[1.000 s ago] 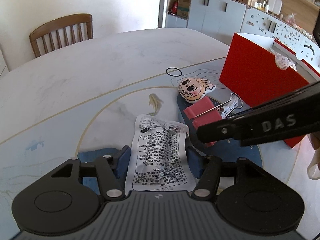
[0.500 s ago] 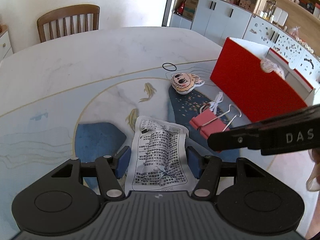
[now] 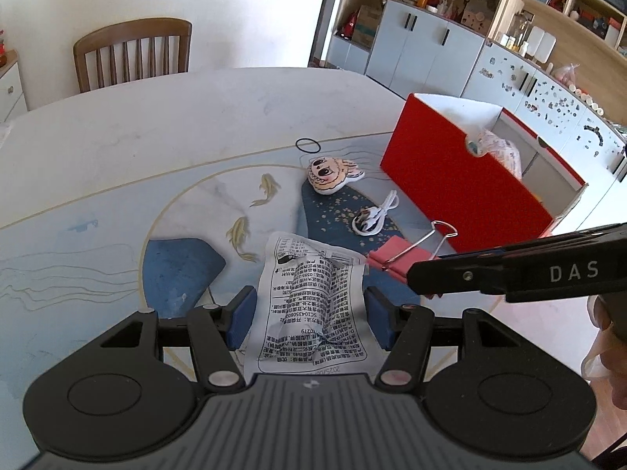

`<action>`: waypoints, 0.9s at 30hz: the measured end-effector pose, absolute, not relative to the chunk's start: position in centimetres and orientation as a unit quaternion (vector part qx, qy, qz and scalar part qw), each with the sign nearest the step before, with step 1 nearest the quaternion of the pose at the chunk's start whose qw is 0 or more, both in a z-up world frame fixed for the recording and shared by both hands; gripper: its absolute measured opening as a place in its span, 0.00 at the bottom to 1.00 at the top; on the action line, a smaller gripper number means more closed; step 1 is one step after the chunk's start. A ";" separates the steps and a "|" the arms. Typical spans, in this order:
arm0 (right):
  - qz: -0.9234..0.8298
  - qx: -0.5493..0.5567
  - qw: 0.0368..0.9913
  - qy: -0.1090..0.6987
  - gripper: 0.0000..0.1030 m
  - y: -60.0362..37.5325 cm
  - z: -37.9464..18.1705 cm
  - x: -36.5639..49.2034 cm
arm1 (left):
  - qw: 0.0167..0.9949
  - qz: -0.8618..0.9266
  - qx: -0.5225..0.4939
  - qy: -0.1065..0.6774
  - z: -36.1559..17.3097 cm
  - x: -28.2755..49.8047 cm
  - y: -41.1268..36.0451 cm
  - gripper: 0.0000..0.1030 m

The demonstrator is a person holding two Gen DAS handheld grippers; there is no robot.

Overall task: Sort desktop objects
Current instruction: 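Carry the white sachet and pink binder clip over the red box with both tools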

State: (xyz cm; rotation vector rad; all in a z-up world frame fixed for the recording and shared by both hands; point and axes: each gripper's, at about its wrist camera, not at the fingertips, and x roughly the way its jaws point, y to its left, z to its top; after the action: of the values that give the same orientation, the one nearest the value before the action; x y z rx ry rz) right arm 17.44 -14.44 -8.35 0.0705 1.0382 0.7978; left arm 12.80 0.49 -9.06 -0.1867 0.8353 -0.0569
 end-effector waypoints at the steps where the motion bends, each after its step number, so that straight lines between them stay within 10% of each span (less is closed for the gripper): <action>1: 0.369 0.037 0.793 0.482 0.27 -14.7 -8.2 17.3 | 0.909 -0.028 -0.091 0.405 -8.9 12.7 0.4 0.57; 27: 0.341 0.079 0.843 0.408 0.27 -22.7 -1.5 15.9 | 0.930 -0.074 -0.068 0.353 -1.0 12.6 -5.6 0.57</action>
State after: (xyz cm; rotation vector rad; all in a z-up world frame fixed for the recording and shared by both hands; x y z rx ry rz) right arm 15.87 -22.68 -1.51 0.1666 0.8607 0.7206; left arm 12.58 -5.58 -1.01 -0.1386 0.7236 -0.1508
